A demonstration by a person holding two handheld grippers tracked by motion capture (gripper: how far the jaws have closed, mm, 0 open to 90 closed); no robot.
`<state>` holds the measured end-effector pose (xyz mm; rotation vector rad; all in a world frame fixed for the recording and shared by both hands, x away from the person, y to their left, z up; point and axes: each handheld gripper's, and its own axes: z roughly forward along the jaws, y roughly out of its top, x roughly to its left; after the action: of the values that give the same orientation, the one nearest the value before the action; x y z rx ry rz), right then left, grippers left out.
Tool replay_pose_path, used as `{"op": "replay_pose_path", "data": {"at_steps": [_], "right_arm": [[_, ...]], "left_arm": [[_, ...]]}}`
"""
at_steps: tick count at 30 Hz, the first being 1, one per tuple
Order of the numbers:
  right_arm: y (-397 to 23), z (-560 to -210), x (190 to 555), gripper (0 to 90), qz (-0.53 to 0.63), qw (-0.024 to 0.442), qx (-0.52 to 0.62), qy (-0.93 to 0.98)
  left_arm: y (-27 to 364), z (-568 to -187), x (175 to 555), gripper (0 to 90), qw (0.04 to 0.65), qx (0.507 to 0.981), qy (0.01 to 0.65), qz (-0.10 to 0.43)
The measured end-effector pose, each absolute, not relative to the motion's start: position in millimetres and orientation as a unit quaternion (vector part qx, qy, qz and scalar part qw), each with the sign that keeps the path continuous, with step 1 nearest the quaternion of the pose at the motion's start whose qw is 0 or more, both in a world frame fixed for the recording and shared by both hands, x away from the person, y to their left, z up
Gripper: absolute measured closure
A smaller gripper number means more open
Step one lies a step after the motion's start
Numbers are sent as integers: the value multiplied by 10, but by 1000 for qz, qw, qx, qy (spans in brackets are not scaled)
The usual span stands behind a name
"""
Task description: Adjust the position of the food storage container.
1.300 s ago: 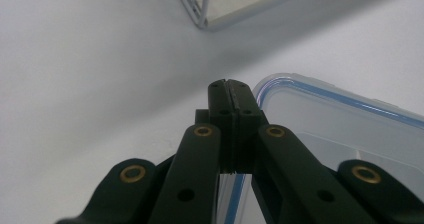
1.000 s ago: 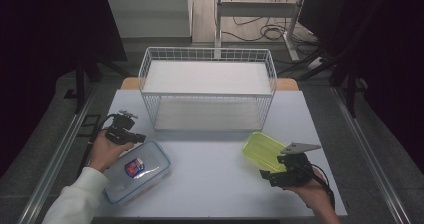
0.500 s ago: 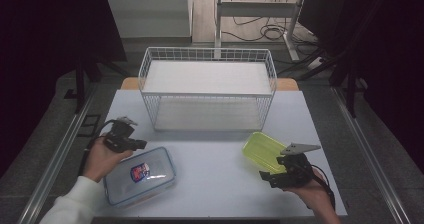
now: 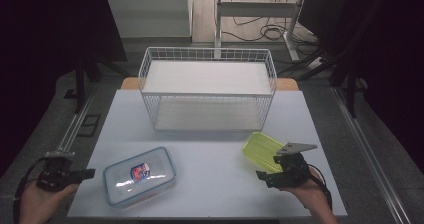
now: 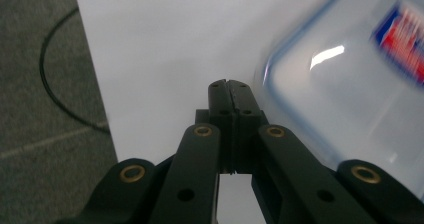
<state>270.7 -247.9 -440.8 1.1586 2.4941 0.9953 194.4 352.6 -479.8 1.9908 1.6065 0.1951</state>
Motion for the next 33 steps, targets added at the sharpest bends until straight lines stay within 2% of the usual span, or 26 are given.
{"op": "replay_pose_path", "data": {"at_steps": [8,33], "right_arm": [[-2475,-4438,2723,181,331,107,400,848],[-2510,-4412,2717,183,329,107,404,847]], "left_arm": [[3383,-4977,1786,900,284,757,587,43],[3050,-4991,2105,900,269,773,574,34]]}}
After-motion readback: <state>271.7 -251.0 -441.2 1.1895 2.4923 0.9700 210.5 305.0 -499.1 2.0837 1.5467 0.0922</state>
